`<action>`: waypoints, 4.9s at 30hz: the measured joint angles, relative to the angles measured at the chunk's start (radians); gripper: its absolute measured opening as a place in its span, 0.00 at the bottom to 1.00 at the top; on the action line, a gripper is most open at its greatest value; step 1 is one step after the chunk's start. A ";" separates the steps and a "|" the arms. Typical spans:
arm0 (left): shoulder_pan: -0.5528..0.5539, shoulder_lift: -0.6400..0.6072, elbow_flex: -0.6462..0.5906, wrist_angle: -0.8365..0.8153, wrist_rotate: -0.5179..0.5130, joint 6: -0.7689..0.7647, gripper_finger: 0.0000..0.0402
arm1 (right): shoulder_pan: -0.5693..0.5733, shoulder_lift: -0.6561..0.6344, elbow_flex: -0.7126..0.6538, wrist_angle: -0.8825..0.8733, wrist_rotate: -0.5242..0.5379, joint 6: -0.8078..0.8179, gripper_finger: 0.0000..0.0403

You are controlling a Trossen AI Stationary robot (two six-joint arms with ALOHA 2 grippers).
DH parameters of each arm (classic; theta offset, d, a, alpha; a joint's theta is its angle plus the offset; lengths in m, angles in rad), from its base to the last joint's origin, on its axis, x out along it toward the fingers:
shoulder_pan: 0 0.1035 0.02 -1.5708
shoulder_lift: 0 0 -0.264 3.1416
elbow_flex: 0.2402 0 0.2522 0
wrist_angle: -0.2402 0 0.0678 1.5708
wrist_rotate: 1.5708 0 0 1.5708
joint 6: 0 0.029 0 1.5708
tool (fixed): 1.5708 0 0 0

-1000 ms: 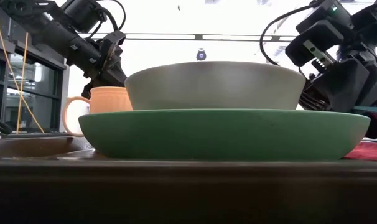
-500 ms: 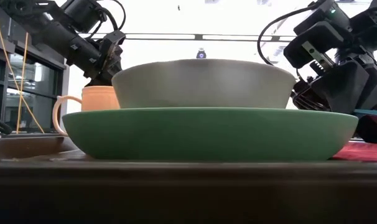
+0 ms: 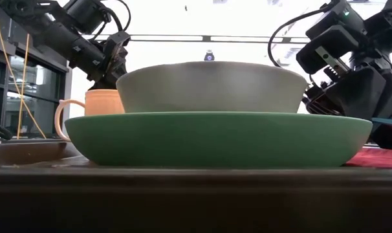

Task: Set up tray
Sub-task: Put the blue fork on top of the red napkin on the black tray

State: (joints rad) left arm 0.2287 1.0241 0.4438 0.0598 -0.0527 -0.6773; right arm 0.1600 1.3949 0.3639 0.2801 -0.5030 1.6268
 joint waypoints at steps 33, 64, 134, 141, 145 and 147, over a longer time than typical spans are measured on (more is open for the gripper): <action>0.000 0.000 0.000 0.029 0.018 0.022 0.17 | -0.002 0.001 -0.001 -0.006 -0.015 0.018 0.20; 0.000 -0.125 0.000 -0.188 0.017 0.045 0.17 | -0.002 -0.042 -0.001 0.067 -0.065 0.035 0.13; 0.001 -0.185 0.000 -0.463 -0.099 0.048 0.17 | 0.126 -0.042 0.394 -0.700 0.338 -0.169 0.14; 0.000 -0.185 0.000 -0.513 -0.120 0.045 0.17 | 0.128 -0.042 0.394 -0.717 0.341 -0.164 0.14; 0.001 -0.185 0.000 -0.513 -0.109 0.041 0.17 | 0.128 -0.039 0.394 -0.734 0.346 -0.137 0.14; 0.000 -0.185 0.000 -0.514 -0.108 0.043 0.17 | 0.129 -0.039 0.394 -0.746 0.356 -0.106 0.15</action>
State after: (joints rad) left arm 0.2291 0.8391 0.4435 -0.4538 -0.1604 -0.6341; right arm 0.2886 1.3556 0.7582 -0.4661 -0.1472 1.5204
